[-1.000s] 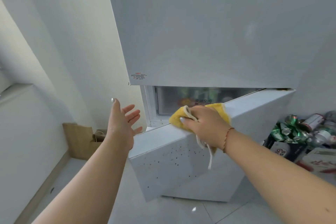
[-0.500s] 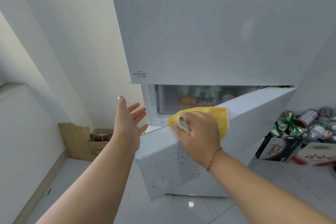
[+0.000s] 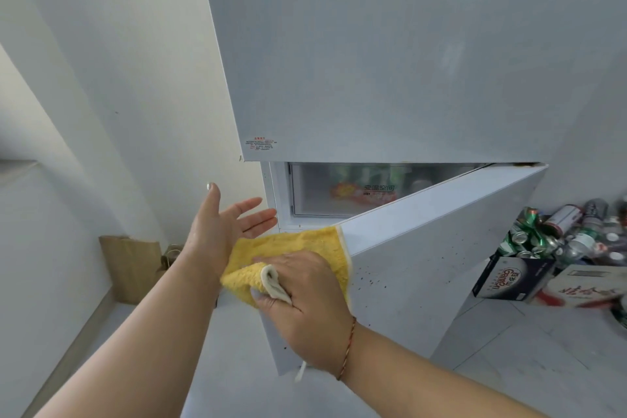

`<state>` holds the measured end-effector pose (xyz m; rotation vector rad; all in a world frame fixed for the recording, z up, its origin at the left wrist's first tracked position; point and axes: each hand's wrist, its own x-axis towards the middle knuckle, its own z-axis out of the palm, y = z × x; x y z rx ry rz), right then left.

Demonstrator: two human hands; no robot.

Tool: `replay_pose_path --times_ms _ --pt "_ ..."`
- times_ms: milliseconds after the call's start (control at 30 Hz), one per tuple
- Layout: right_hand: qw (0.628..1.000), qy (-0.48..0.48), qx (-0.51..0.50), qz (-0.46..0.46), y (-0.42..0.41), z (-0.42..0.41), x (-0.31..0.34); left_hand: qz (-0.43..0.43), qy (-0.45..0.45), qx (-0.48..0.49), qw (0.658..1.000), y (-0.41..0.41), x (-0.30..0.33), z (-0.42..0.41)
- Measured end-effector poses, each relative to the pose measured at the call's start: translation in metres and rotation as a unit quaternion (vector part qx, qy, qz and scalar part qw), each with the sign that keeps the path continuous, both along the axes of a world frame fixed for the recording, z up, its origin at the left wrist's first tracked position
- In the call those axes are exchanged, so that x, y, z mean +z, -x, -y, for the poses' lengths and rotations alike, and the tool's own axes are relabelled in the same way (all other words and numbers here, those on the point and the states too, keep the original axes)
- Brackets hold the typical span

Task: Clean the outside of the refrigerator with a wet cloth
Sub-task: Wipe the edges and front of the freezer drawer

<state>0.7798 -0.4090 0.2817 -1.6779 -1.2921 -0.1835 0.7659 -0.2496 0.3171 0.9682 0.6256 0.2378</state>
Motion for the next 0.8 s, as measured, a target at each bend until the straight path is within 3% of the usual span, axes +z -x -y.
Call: replay_pose_path --times_ms 100,167,233,333,400,500,533,600,700,800 --pt "0.976 0.014 0.040 -0.213 -0.003 0.003 0.014 0.006 -0.026 -0.040 0.999 0.005 0.000 -0.004" --pt "0.917 0.017 0.068 -0.393 -0.013 0.006 0.026 0.025 -0.045 -0.078 0.996 0.009 0.003 -0.008" --pt "0.842 -0.045 0.089 -0.531 -0.026 0.010 0.037 0.045 -0.060 -0.115 0.991 0.013 0.009 -0.009" --pt "0.740 -0.102 0.128 -0.653 -0.046 0.019 0.060 0.097 -0.107 -0.152 0.978 0.015 0.023 -0.006" --pt "0.716 -0.123 0.126 -0.675 -0.057 0.027 0.073 0.131 -0.149 -0.189 0.962 0.015 0.034 -0.002" --pt "0.727 -0.139 0.105 -0.664 -0.071 0.038 0.085 0.116 -0.266 -0.210 0.934 0.011 0.044 0.005" --pt "0.748 -0.133 0.086 -0.645 -0.075 0.041 0.087 0.095 -0.304 -0.197 0.927 0.009 0.048 0.010" --pt "0.827 -0.115 0.014 -0.550 -0.086 0.050 0.088 0.063 -0.341 -0.156 0.925 0.004 0.055 0.020" --pt "0.921 -0.087 -0.075 -0.371 -0.094 0.064 0.088 0.047 -0.322 -0.108 0.939 -0.006 0.061 0.036" --pt "0.947 -0.025 -0.030 -0.317 -0.083 0.068 0.080 0.042 -0.219 -0.085 0.971 -0.020 0.065 0.056"
